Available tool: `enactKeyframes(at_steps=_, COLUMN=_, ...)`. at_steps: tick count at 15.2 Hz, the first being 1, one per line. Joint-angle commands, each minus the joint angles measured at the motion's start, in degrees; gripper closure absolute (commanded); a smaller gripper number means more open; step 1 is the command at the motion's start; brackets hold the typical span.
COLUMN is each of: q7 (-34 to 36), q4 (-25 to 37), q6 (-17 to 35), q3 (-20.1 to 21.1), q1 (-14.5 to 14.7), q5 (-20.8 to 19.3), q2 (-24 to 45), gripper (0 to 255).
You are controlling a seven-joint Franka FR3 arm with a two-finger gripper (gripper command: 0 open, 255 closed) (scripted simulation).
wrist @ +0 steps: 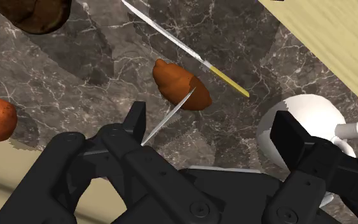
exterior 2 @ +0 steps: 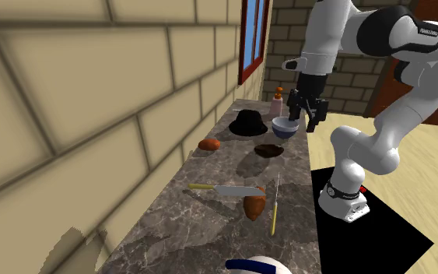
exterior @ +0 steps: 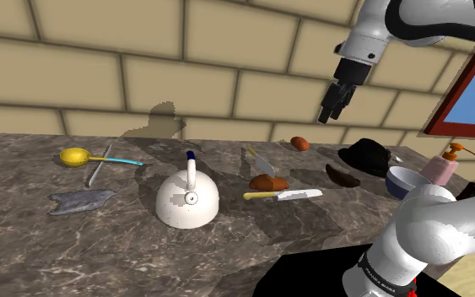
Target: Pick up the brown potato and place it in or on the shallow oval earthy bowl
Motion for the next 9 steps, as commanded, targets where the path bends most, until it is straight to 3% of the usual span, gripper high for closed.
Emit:
enactKeyframes(at_steps=1, q7=0.0, q4=0.0, q6=0.0, q3=0.0, q1=0.0, q5=0.0, q2=0.0, gripper=0)
enactKeyframes(at_steps=9, q7=-0.84, q4=-2.93, q6=12.15, q3=-4.08, q1=-4.01, q5=-3.99, q2=8.74, gripper=0)
